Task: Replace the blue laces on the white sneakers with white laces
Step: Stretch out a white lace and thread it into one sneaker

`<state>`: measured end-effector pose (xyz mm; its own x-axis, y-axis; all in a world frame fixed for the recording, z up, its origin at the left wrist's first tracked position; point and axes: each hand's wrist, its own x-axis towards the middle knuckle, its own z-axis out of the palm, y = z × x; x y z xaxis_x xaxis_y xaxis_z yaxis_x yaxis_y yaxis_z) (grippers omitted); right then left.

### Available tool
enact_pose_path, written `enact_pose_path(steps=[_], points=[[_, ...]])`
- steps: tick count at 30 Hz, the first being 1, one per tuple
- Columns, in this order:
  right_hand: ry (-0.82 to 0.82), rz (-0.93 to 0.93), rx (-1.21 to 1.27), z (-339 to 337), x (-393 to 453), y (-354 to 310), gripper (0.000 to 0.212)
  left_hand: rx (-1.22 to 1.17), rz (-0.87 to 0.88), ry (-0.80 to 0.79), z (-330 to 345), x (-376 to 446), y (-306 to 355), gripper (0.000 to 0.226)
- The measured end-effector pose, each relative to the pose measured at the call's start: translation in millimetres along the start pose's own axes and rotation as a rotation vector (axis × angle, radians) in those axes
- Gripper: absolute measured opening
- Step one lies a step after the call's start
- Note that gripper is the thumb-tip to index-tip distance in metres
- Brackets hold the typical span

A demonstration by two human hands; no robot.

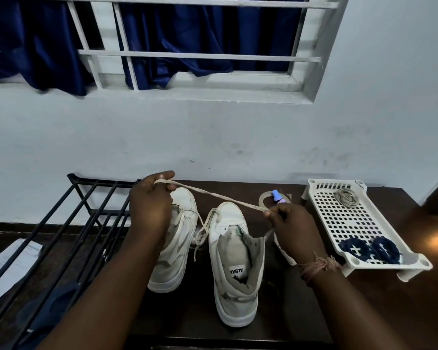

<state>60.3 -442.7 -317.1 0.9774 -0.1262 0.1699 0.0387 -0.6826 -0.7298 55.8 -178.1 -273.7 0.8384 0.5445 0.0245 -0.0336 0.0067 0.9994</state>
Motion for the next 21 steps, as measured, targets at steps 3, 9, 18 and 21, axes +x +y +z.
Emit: enact_pose_path(steps=[3,9,18,21], points=[[0.035,0.051,-0.038,1.9,-2.6,-1.6,0.026,0.222,0.072,-0.079,0.9,-3.7,-1.9,0.048],[-0.113,-0.325,0.146,13.1,-15.1,-35.7,0.017,0.785,0.576,-0.646,29.0,-45.0,-7.7,0.077],[-0.150,-0.154,0.357,3.1,-15.2,-36.9,0.010,0.601,0.445,-0.391,27.9,-33.1,-19.1,0.021],[-0.148,-0.116,0.364,4.4,-16.2,-34.0,0.012,0.654,0.427,-0.377,26.6,-32.8,-22.4,0.018]])
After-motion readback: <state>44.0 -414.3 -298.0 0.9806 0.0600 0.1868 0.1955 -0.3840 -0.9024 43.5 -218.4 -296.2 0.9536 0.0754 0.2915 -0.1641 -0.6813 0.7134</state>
